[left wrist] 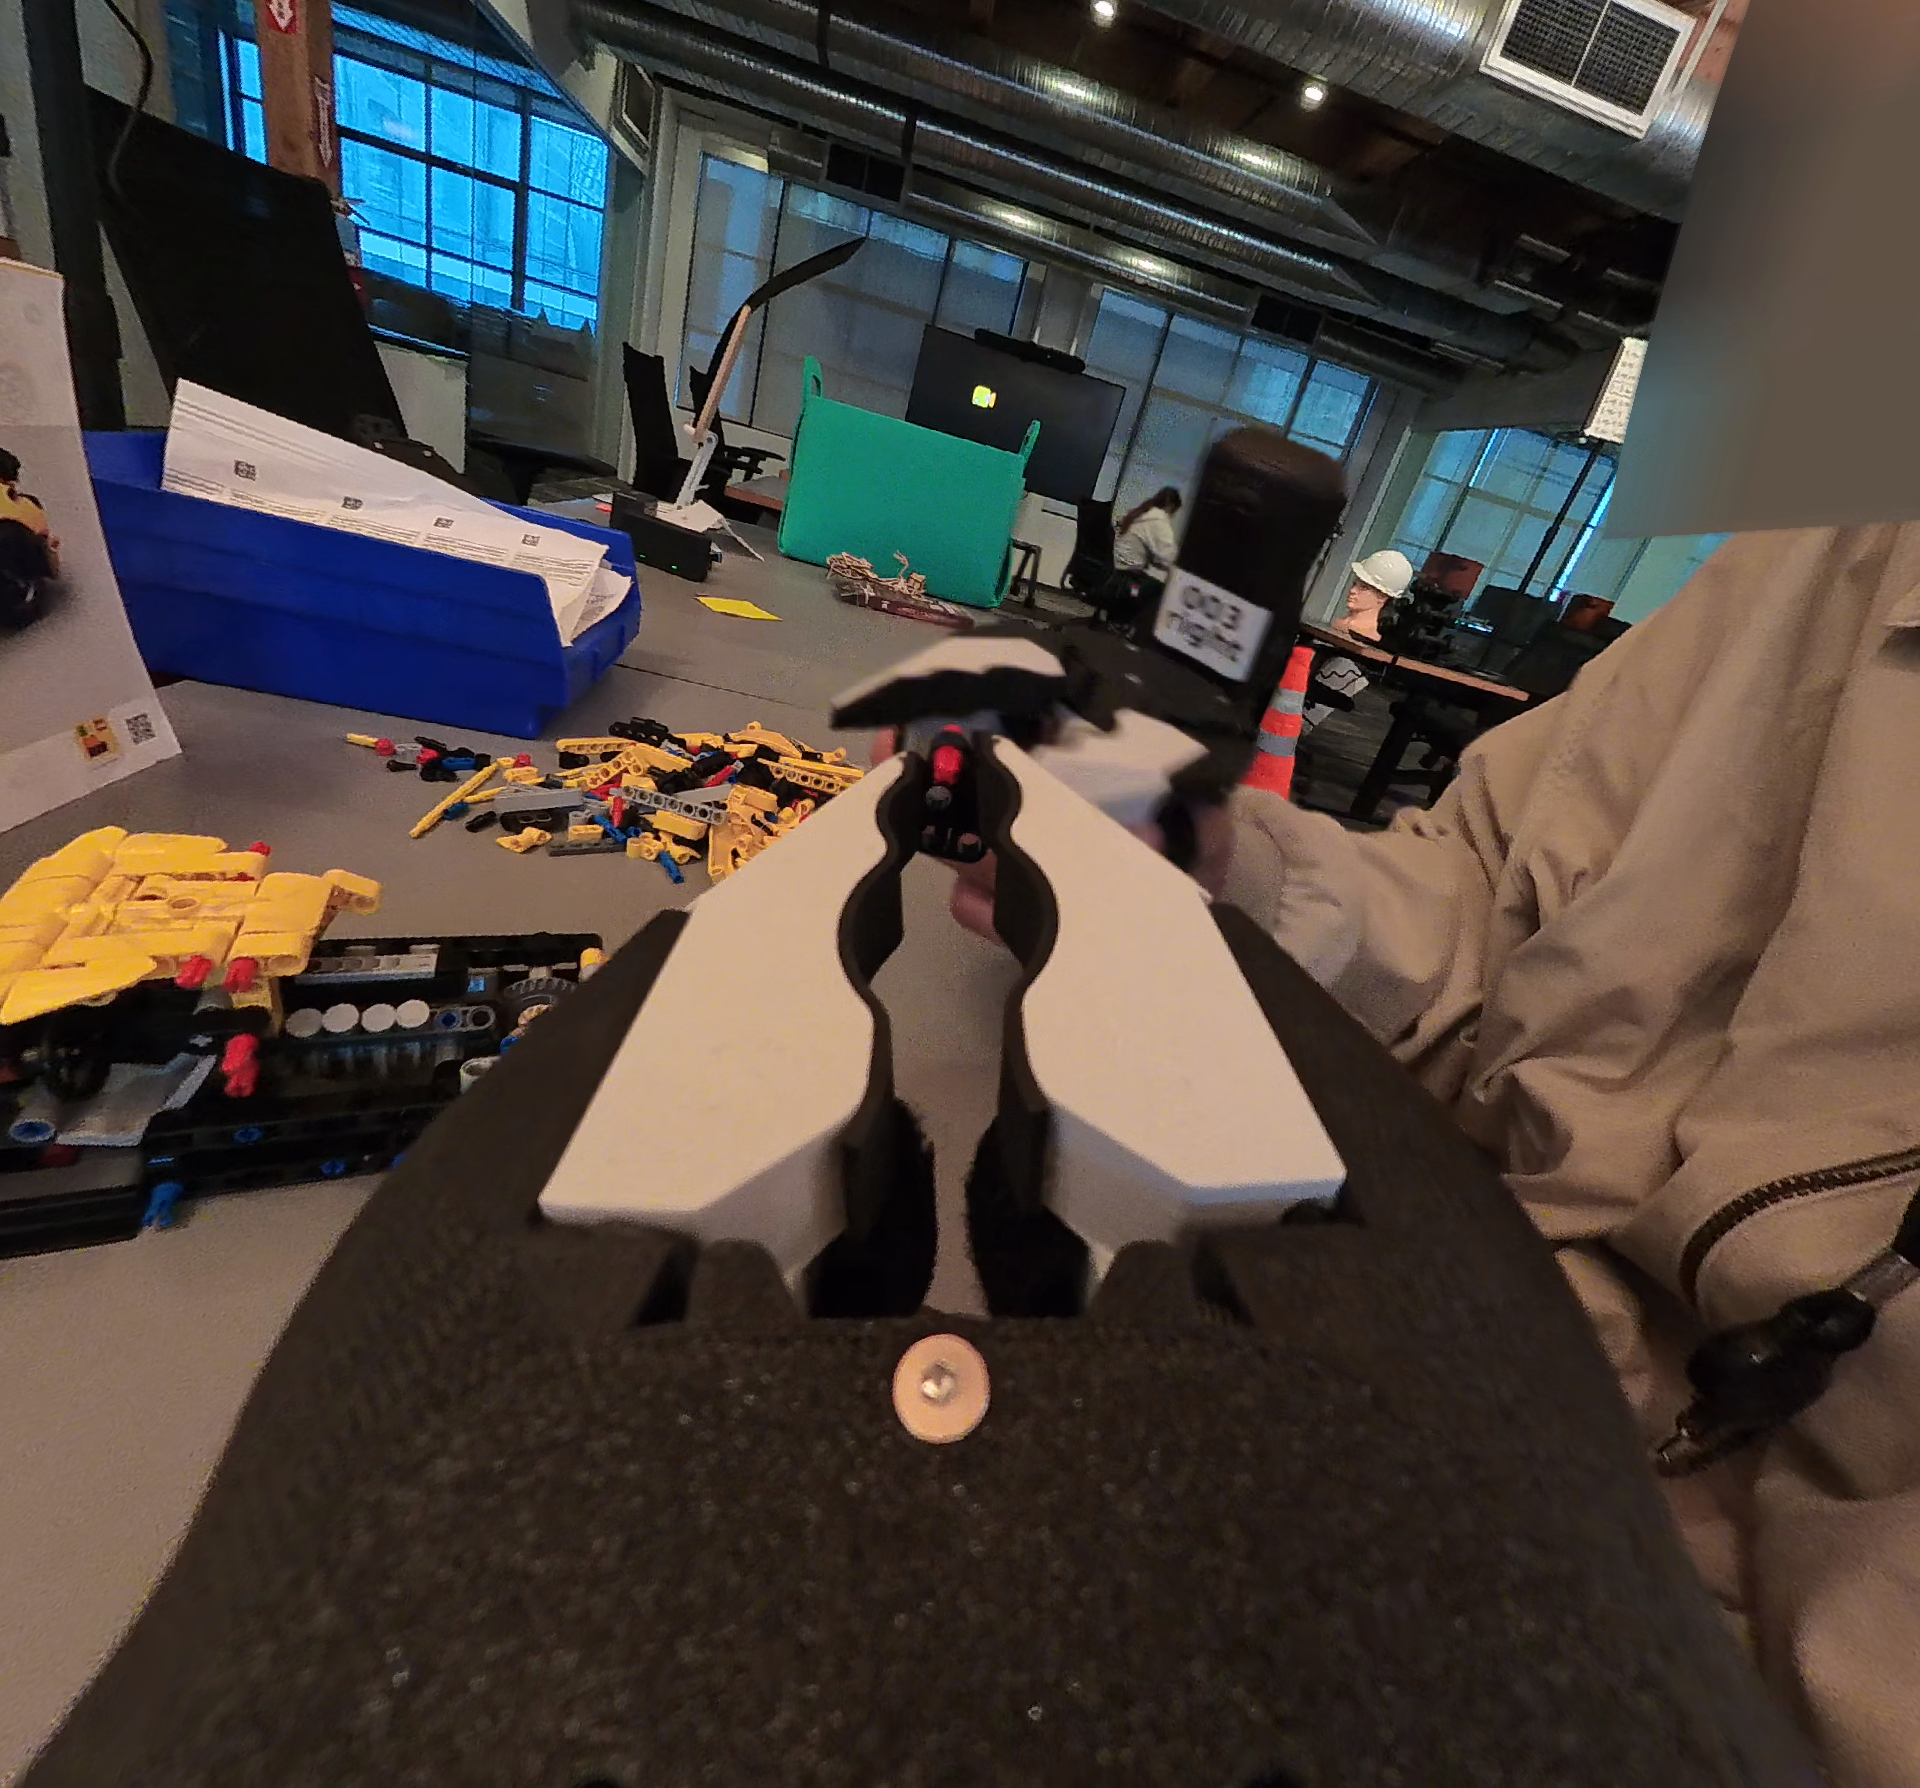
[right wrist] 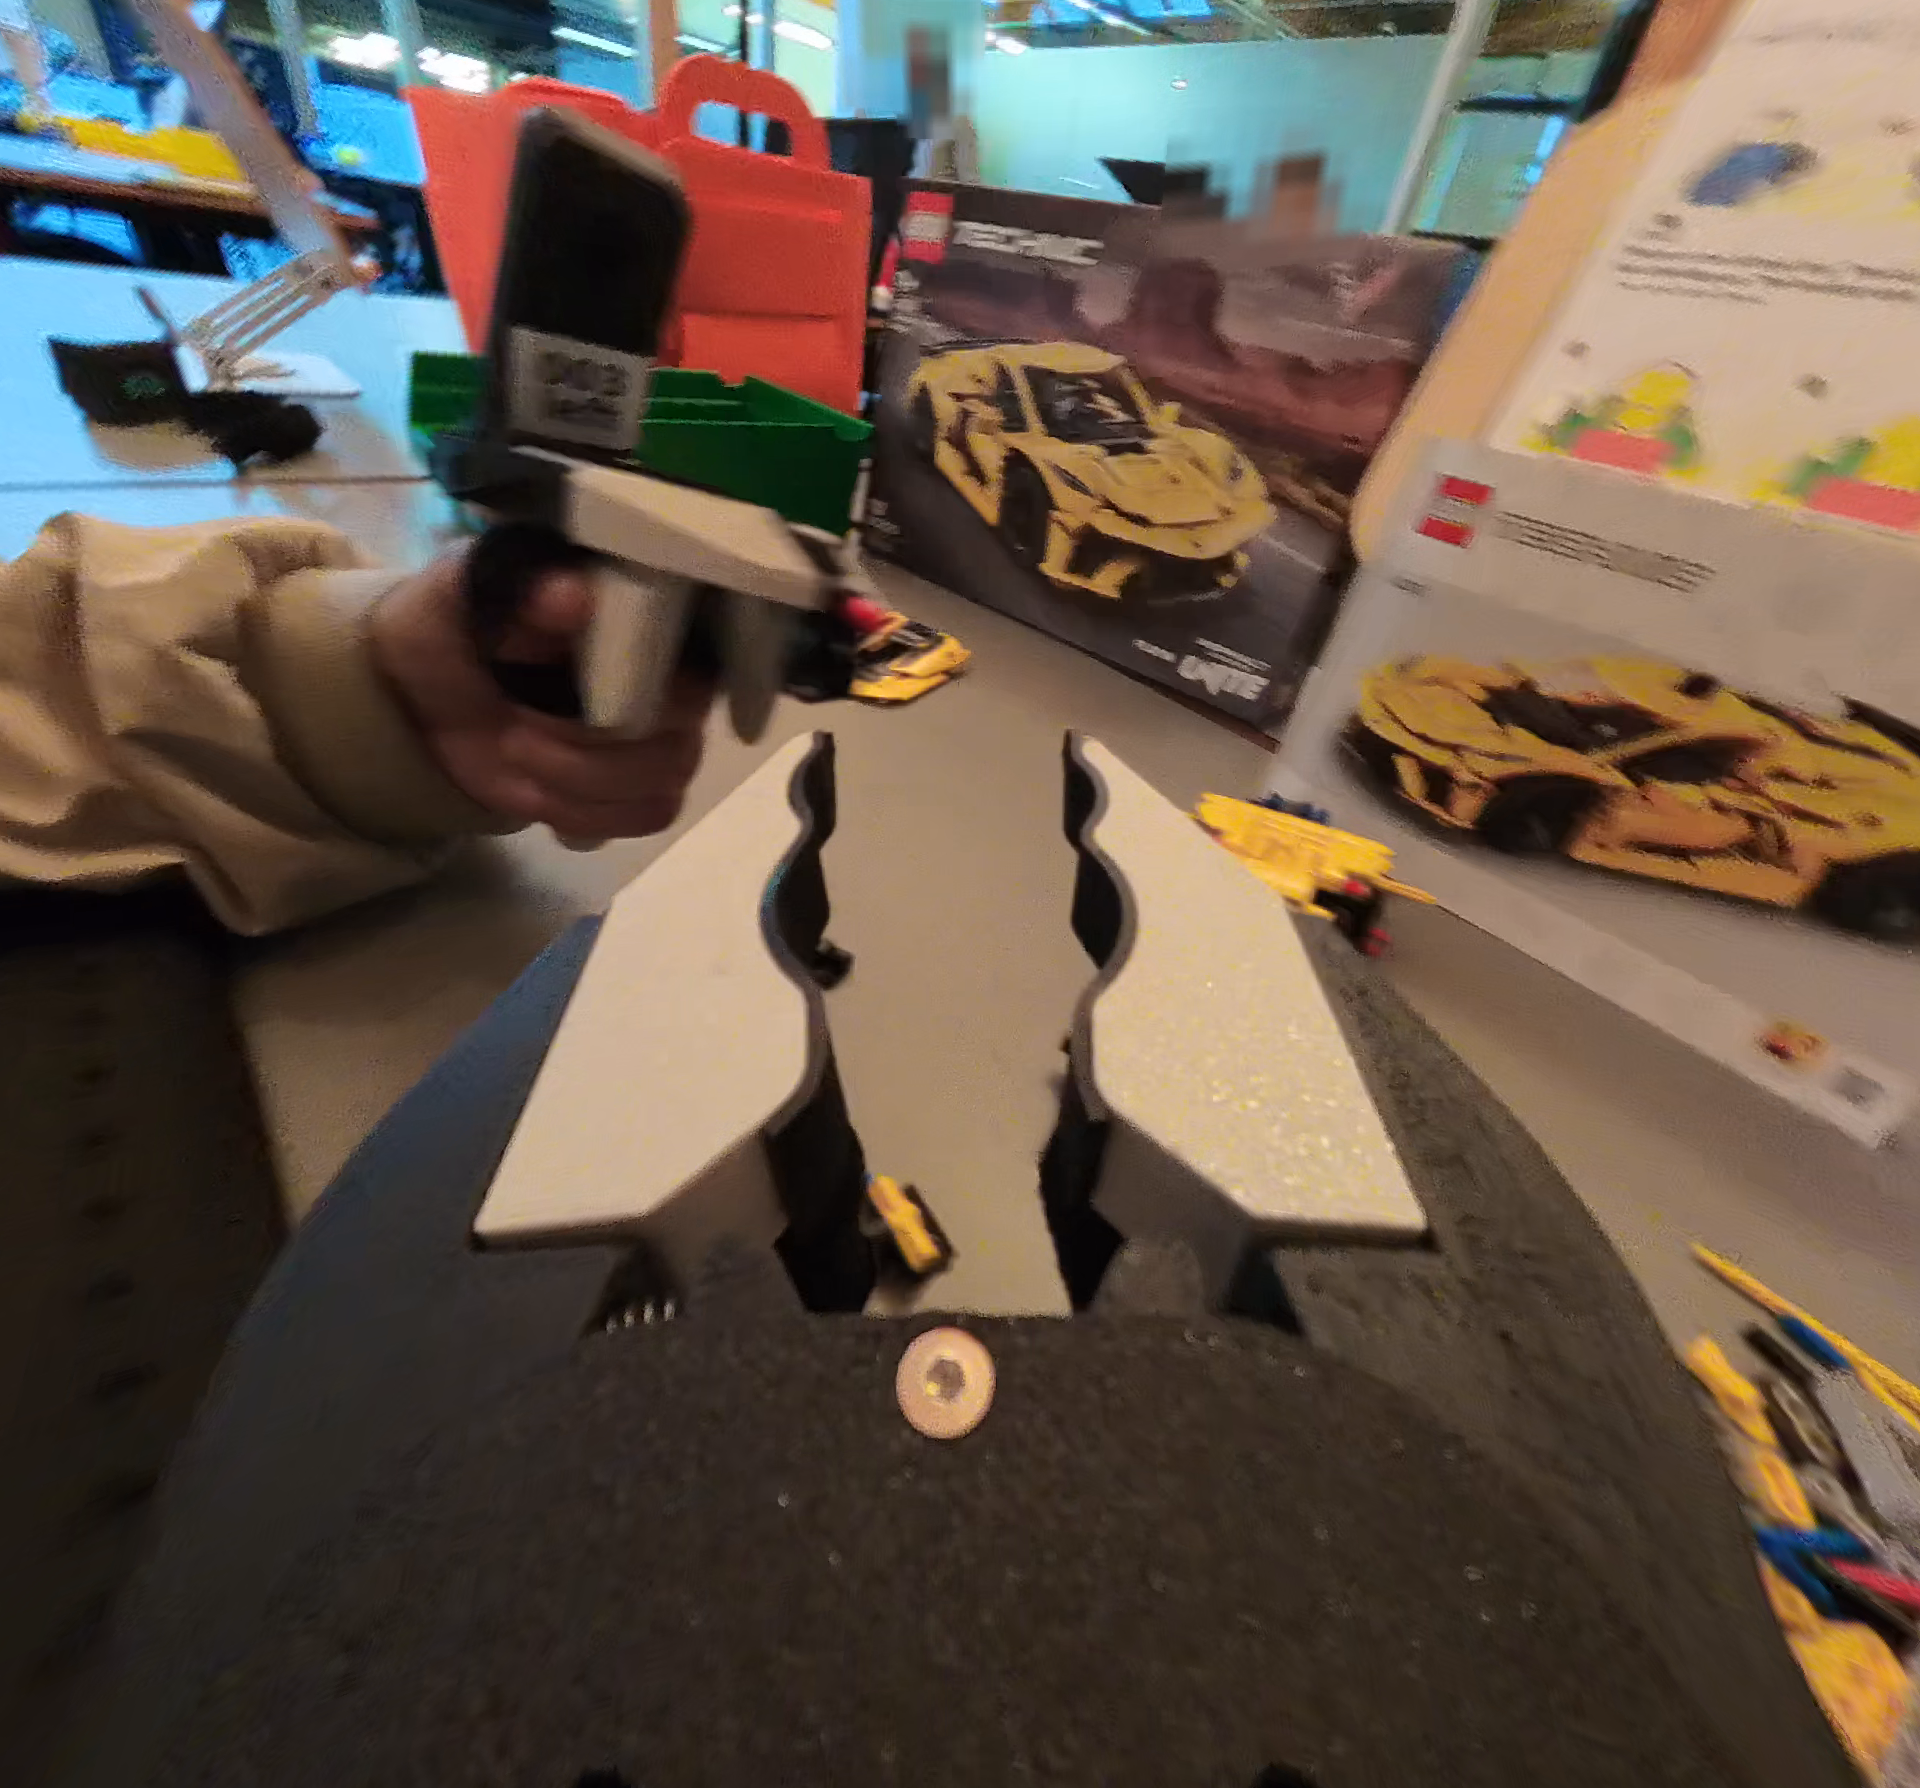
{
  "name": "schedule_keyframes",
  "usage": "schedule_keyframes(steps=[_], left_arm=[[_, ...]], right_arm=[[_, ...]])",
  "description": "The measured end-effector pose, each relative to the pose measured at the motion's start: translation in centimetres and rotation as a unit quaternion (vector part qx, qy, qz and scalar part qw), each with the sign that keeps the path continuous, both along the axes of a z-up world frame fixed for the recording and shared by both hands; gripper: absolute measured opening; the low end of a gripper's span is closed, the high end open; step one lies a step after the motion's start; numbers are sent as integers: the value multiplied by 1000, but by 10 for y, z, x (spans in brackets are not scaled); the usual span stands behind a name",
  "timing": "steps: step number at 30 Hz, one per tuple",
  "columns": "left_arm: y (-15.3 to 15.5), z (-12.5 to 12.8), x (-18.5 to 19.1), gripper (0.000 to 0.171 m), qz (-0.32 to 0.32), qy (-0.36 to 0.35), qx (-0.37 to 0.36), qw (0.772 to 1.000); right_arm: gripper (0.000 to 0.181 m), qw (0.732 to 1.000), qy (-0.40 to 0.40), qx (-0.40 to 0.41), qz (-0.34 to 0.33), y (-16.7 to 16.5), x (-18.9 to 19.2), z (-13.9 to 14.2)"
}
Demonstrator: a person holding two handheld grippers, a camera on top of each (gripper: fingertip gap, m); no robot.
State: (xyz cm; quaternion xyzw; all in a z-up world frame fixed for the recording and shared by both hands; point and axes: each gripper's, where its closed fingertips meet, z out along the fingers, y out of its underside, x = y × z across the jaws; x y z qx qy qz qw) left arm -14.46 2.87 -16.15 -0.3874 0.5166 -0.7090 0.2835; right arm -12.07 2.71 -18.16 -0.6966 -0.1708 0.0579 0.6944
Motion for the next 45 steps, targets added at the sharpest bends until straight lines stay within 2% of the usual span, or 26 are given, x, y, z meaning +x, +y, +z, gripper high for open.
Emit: schedule_keyframes(steps=[2, 4, 7, 11, 16, 25, 28, 37, 38, 45], left_arm=[[1, -1, 2, 10, 7, 5, -5, 1000], [6, 0, 6, 10, 25, 7, -21, 999], [9, 7, 10, 10, 33, 5, -91, 995], [1, 5, 19, 10, 20, 20, -151, 988], [-5, 3, 24, 10, -10, 33, -223, 974], [-5, -5, 26, 9, -10, 51, -220, 974], [-7, -9, 28, 10, 13, 59, -174, 983], [-12, -3, 25, 9, 6, 51, -165, 985], [-13, -3, 24, 9, 3, 50, -166, 985], [-7, -7, 28, 10, 19, 71, -156, 985]], right_arm=[[50, 1000, -25, 4, -8, 5, -19, -4], [52, 998, -42, 14, -45, 9, -22, -6], [43, 982, -120, 57, -132, 8, -8, 4], [43, 976, -140, 91, -142, 4, -11, 14], [25, 973, -135, 92, -162, 4, -1, 15], [22, 973, -148, 82, -159, 7, 0, 9], [17, 974, -147, 64, -157, 8, 3, 6], [12, 983, -124, 64, -122, 3, -3, 9], [7, 984, -121, 62, -118, 3, -4, 8], [7, 984, -113, 49, -129, 7, 0, 5]])
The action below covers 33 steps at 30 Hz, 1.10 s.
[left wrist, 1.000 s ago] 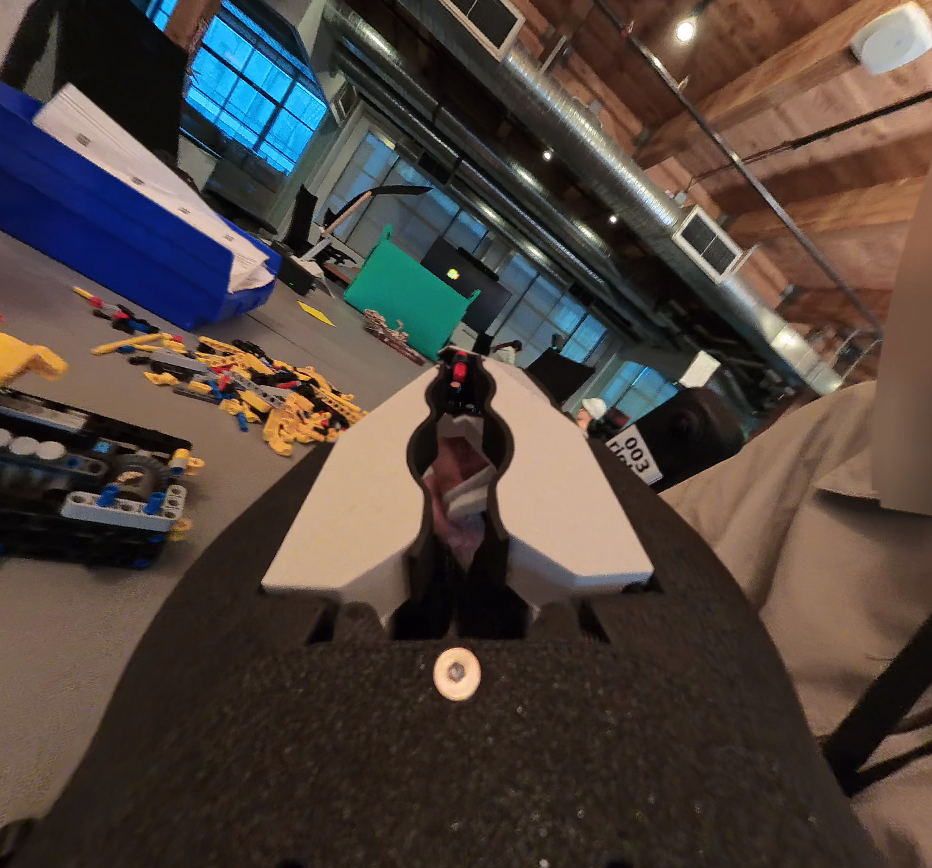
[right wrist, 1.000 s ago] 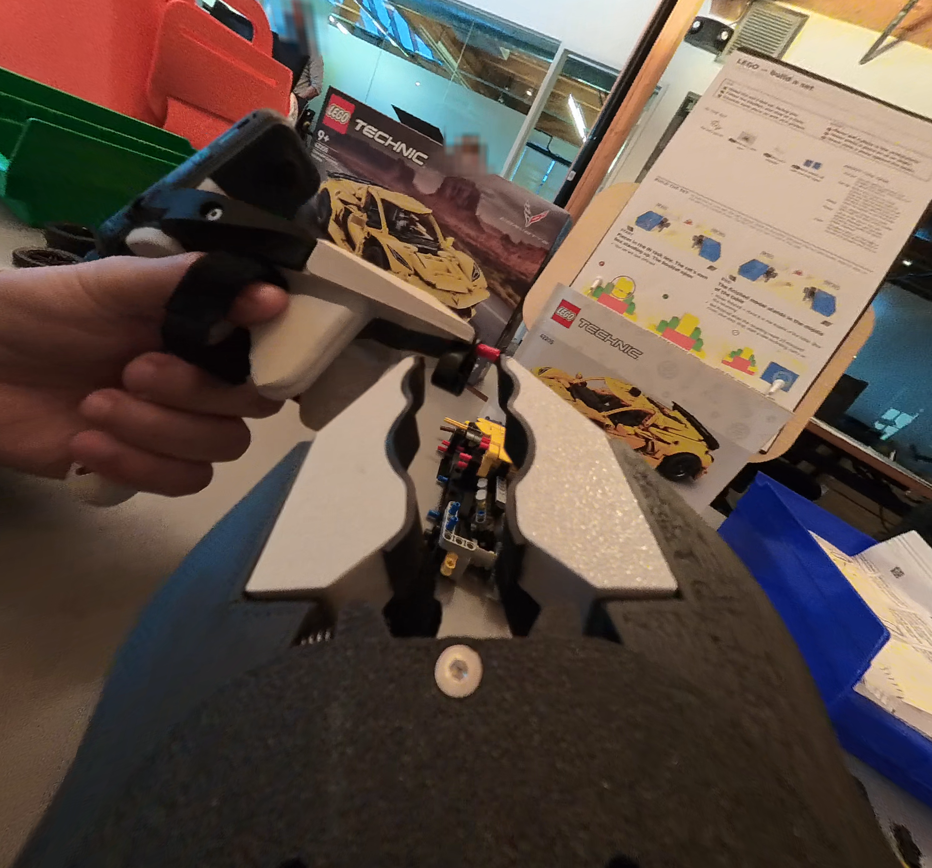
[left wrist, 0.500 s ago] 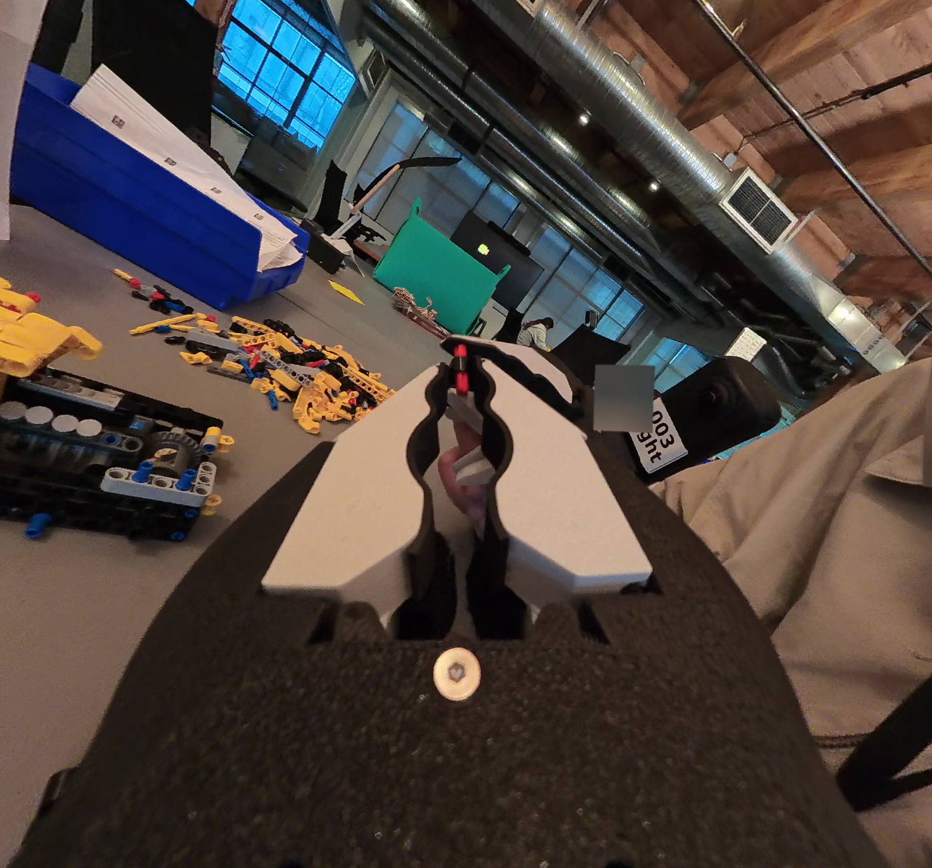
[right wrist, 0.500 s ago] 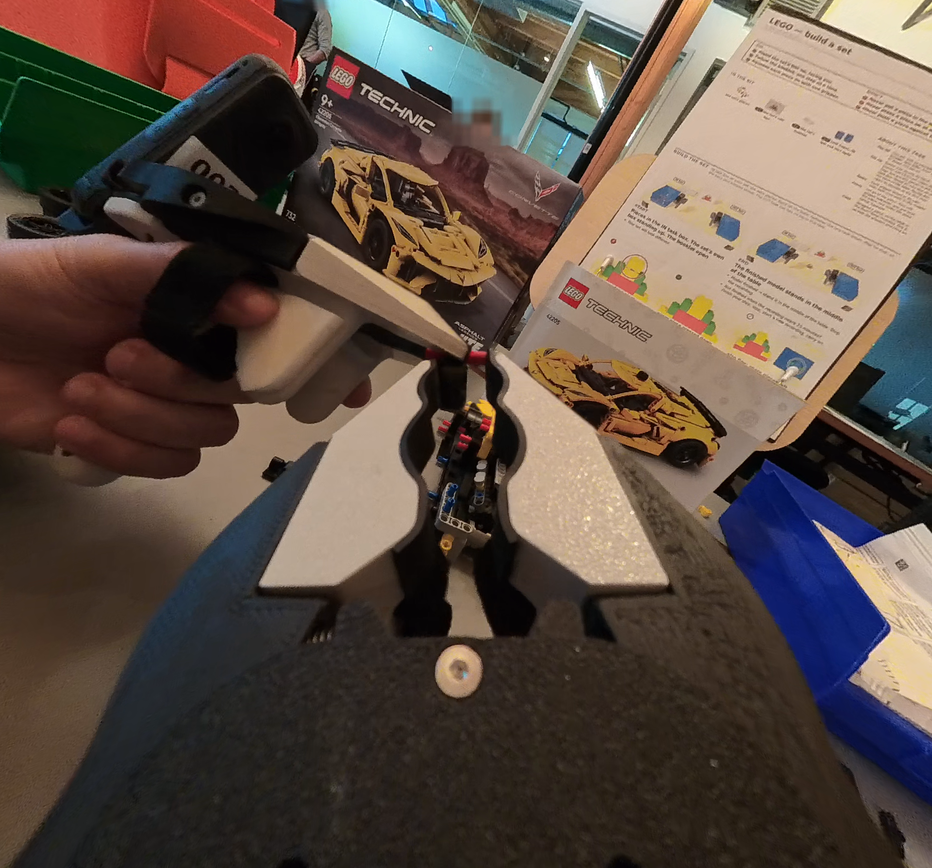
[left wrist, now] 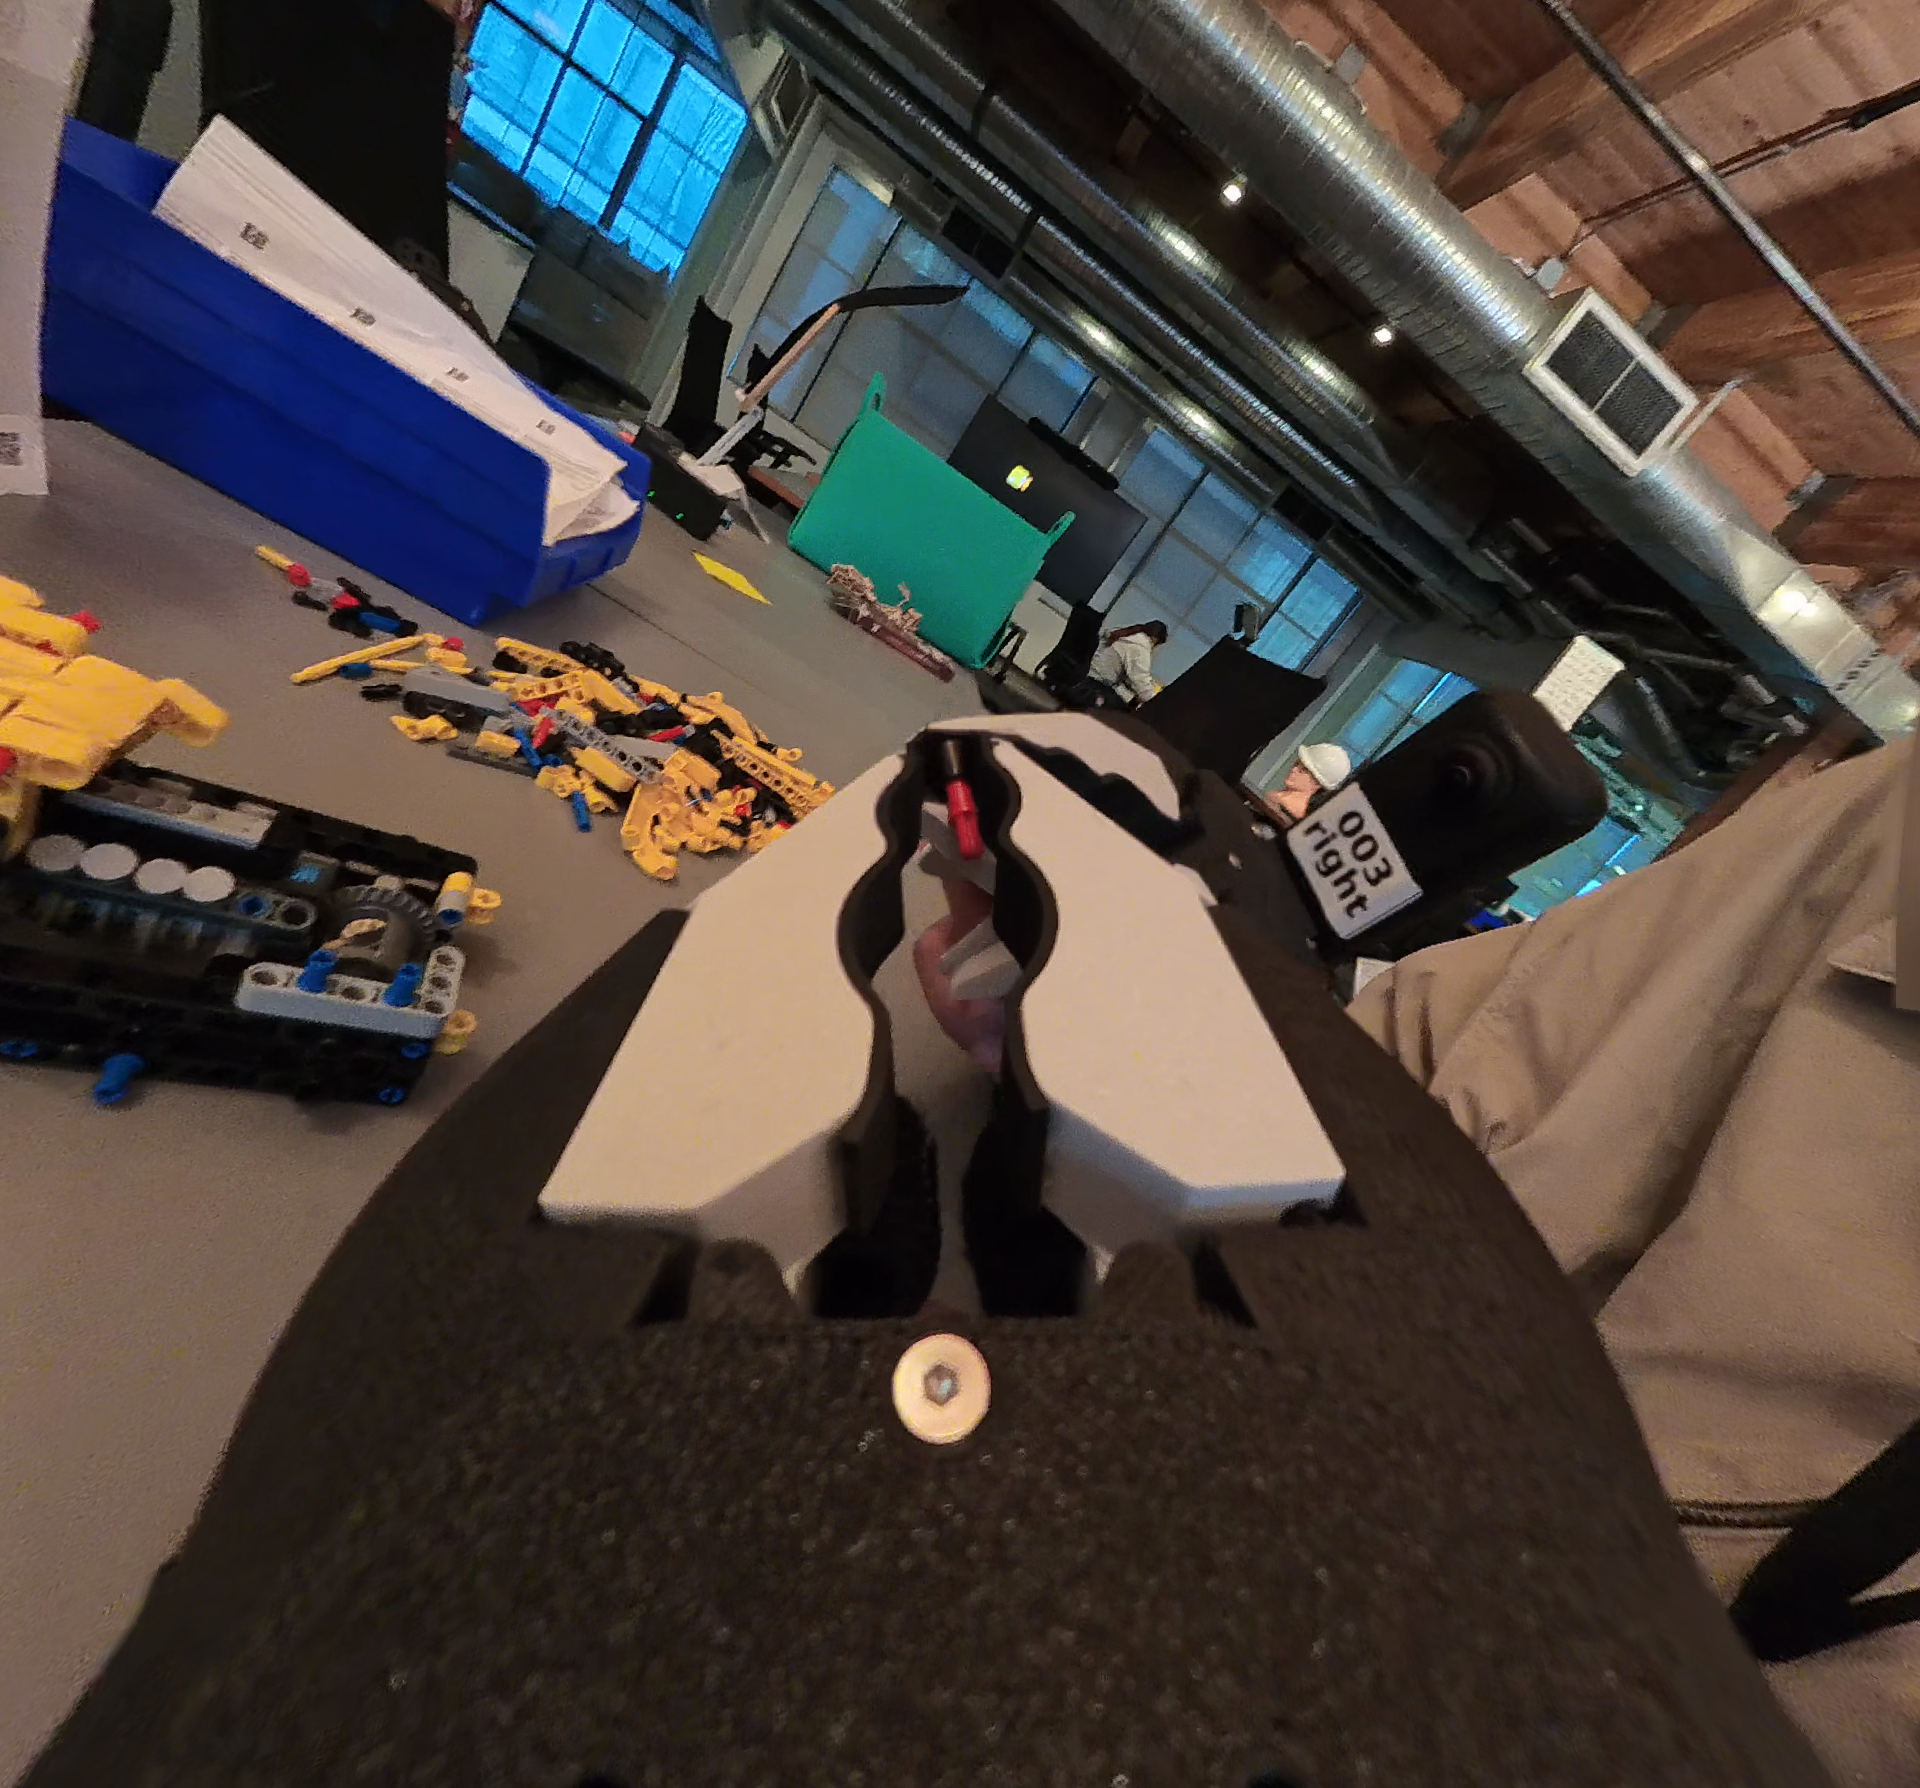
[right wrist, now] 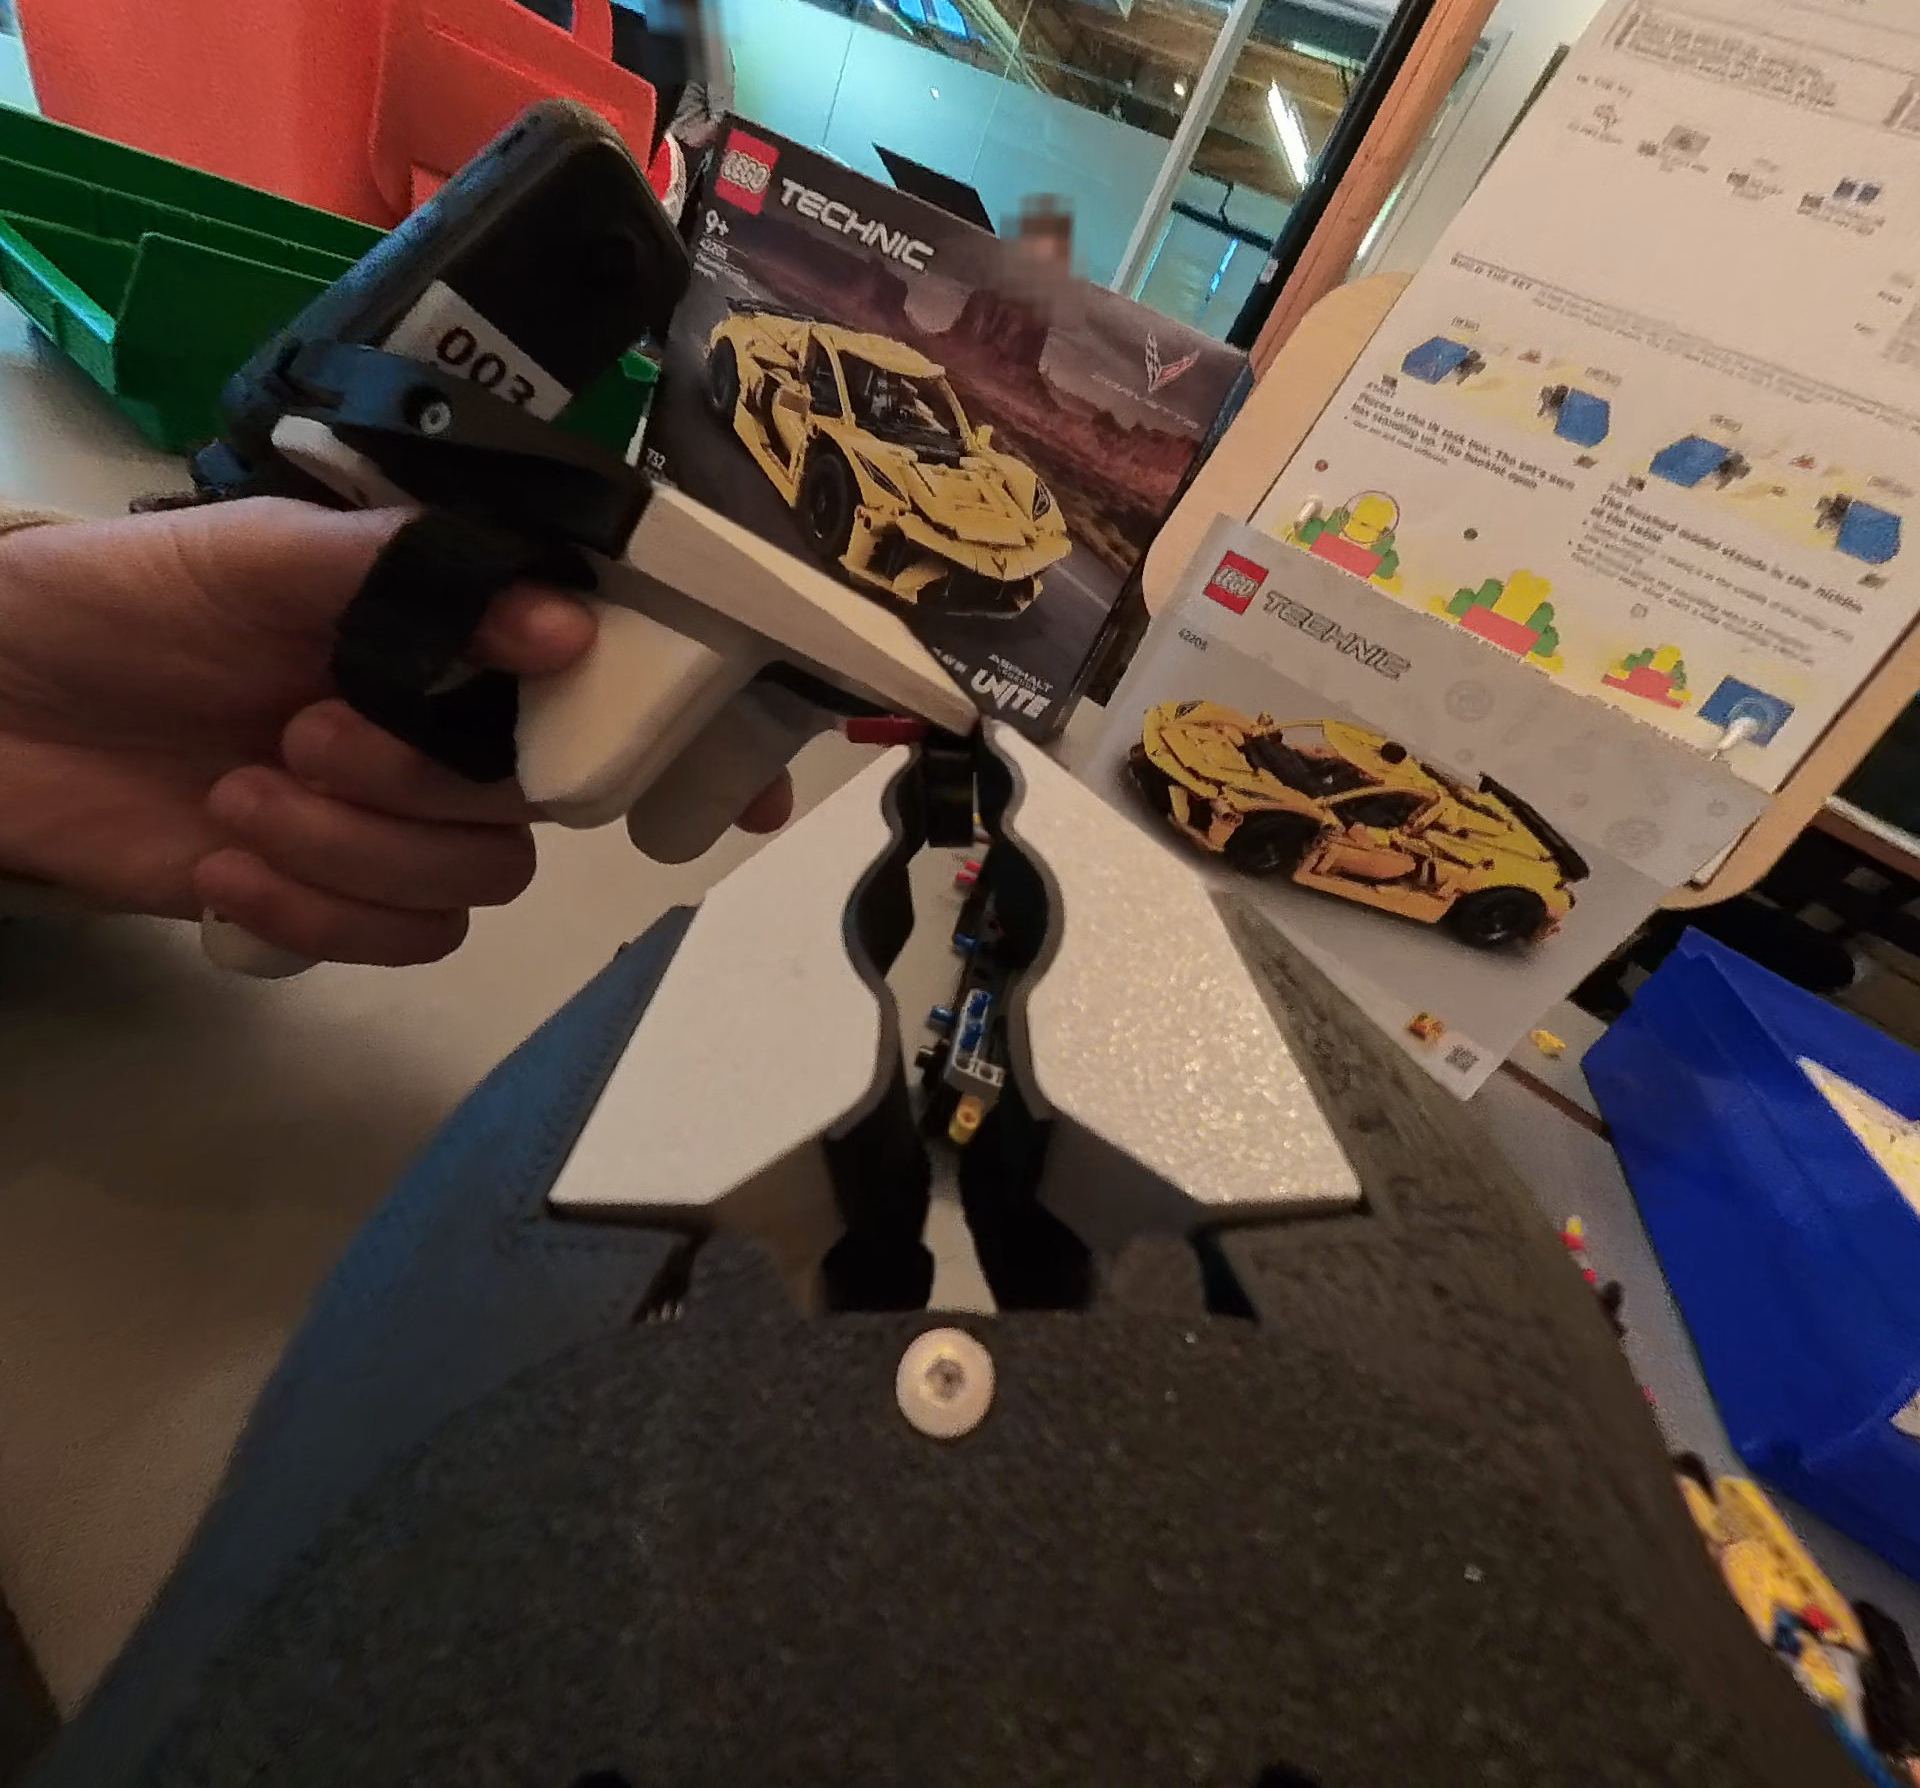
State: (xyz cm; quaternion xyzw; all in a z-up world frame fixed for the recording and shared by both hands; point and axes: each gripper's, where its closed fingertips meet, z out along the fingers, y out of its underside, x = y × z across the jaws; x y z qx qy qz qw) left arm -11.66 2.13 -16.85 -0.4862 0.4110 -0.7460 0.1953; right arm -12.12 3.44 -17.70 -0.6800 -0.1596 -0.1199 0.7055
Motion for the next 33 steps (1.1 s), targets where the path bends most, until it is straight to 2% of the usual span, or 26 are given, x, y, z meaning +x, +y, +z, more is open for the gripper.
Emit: schedule_keyframes(steps=[3, 6, 8, 10, 12, 14, 16, 20, 21, 23, 25, 29, 33], left_arm=[[5, 1, -2, 8, -11, -1, -25, 1000], [10, -1, -2, 9, 1, 7, 2, 1000], [10, -4, -2, 9, 13, 14, 29, 999], [13, -9, 0, 9, 36, 26, 92, 995], [24, -15, 1, 16, 92, 34, 196, 976], [35, -21, 0, 20, 154, 39, 320, 934], [35, -28, 1, 20, 186, 45, 436, 879], [41, -42, 4, 26, 248, 45, 629, 736], [38, -43, 5, 26, 252, 36, 659, 708], [29, -47, 7, 26, 248, 18, 691, 679], [24, -46, 8, 25, 247, 13, 692, 678], [23, -44, 8, 16, 245, 13, 669, 702], [23, -43, 8, 5, 251, 11, 673, 696]], right_arm=[[11, 1000, 25, 1, 10, -2, 0, 0], [21, 999, 30, -18, 9, 1, 2, -7], [8, 999, 25, -23, 13, 2, 0, -9], [7, 999, 22, -40, 2, 4, 3, -15], [7, 998, 35, -52, -19, 5, 15, -16], [7, 996, 35, -71, -36, 7, 23, -23], [7, 995, 35, -76, -49, 8, 27, -26], [7, 993, 52, -93, -48, 10, 27, -32], [7, 993, 61, -96, -42, 10, 26, -33], [7, 991, 76, -105, -36, 11, 25, -35], [7, 990, 87, -107, -24, 10, 22, -35], [7, 990, 93, -110, -13, 10, 20, -36], [7, 990, 75, -117, -17, 11, 18, -40]])
